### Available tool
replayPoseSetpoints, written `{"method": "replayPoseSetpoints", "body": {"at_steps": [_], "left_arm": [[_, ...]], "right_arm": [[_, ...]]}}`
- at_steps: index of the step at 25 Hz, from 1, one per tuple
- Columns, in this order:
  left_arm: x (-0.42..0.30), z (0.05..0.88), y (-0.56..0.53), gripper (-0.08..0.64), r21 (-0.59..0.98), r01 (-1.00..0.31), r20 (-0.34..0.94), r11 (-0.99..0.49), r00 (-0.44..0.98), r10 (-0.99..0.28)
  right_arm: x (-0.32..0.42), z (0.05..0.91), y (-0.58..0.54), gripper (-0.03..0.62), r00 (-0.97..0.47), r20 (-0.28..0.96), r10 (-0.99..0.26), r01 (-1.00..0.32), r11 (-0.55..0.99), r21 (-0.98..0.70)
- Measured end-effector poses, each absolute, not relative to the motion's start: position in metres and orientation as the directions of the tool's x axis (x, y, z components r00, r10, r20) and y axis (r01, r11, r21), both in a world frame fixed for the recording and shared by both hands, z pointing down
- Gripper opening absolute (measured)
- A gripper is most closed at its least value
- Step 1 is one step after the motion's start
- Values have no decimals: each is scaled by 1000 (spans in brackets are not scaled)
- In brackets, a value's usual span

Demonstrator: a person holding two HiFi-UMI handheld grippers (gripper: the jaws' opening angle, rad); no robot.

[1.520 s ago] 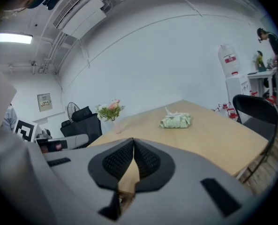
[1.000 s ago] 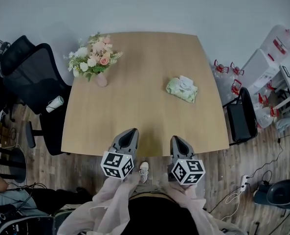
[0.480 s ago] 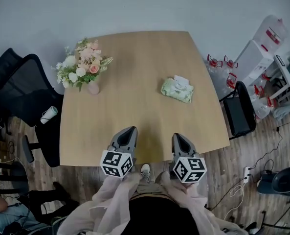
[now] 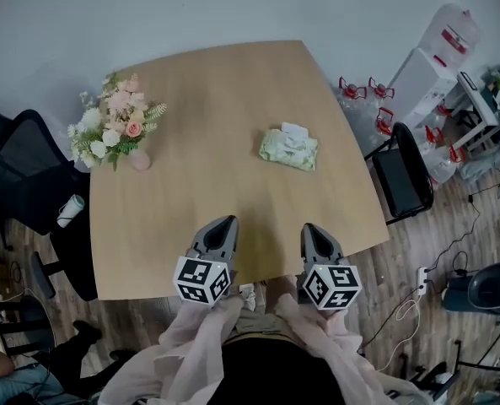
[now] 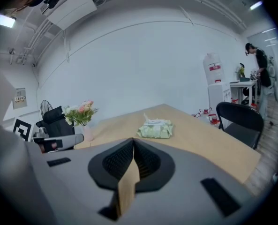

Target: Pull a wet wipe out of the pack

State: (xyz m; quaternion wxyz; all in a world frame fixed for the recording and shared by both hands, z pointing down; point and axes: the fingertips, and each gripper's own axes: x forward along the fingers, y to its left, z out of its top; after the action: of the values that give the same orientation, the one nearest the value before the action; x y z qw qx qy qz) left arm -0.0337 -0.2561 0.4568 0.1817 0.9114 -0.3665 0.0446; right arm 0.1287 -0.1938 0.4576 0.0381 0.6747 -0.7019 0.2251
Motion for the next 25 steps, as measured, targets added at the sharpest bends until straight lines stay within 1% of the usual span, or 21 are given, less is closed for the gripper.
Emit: {"method": "replayPoseSetpoints", "body": {"at_steps": [11,20,25], "left_arm": [[-1,465,-294,14,310,-676,239,-669,736,-633],[13,474,-329,14,313,-697,260,-646,717,-647],[20,477,-346,14,314,-706,267,-635,707,-655]], "right_arm": [[167,454,-250,12,-98,360,-928,-972,11,-236],[185,454,-304,14,-157,381,-911,-983,105,-153],[189,455,-331,14,-185,383,-905,-980,140,-144]]}}
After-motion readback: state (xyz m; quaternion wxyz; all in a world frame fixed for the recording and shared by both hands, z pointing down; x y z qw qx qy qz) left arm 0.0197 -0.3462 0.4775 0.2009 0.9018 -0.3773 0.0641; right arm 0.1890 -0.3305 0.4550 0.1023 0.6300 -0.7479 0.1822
